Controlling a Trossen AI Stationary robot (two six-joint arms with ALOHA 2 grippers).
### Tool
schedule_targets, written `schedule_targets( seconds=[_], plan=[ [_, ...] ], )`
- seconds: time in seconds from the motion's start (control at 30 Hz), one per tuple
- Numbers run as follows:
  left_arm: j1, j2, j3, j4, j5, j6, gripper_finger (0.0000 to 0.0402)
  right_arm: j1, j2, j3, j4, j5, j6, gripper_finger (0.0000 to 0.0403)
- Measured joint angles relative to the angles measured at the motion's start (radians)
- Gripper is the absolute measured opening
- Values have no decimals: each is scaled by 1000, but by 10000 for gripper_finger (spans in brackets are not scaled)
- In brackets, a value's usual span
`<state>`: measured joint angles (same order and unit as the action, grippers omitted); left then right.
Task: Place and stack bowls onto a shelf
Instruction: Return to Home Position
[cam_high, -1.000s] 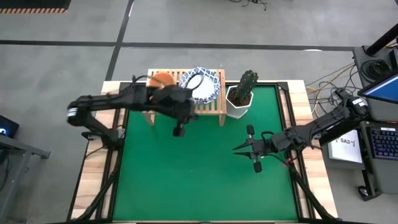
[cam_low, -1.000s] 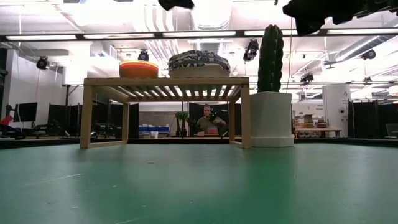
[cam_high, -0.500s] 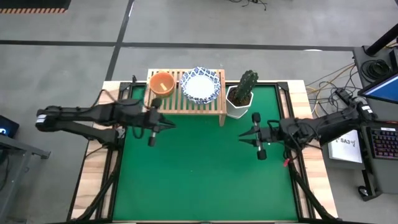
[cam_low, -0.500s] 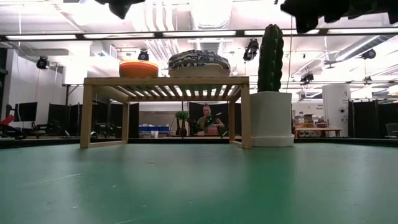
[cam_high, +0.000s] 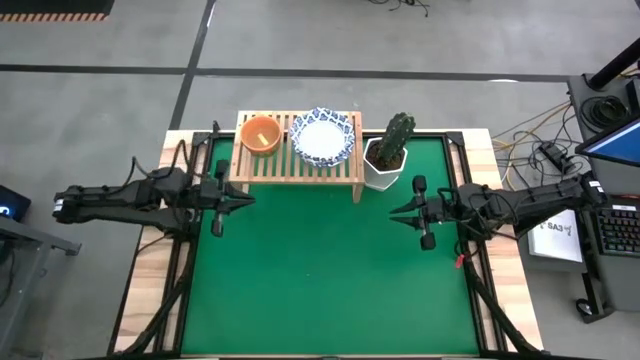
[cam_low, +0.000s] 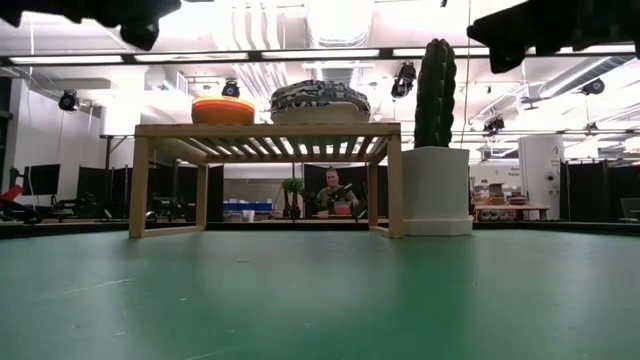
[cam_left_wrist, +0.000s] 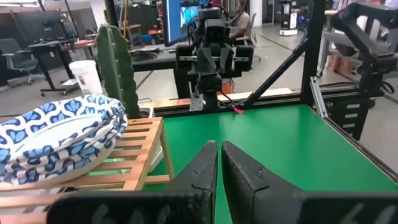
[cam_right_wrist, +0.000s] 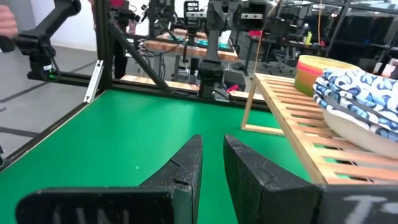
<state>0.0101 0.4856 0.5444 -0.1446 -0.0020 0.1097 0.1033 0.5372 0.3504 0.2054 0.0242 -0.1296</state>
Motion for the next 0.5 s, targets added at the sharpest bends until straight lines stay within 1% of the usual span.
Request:
schedule_targets(
  seconds=[0.33,0.4,0.5],
  plan=[
    [1,-212,-154,4,-43,-52,4,-2,-163,-73,-52,1,15,56],
    [1,-253,-180,4,-45,-70,4,-3,-203,-81,-79,2,16,56],
    [1,-315,-220,5,-76,-88,4,-6,-258,-89,-123,2,23,56]
  ],
)
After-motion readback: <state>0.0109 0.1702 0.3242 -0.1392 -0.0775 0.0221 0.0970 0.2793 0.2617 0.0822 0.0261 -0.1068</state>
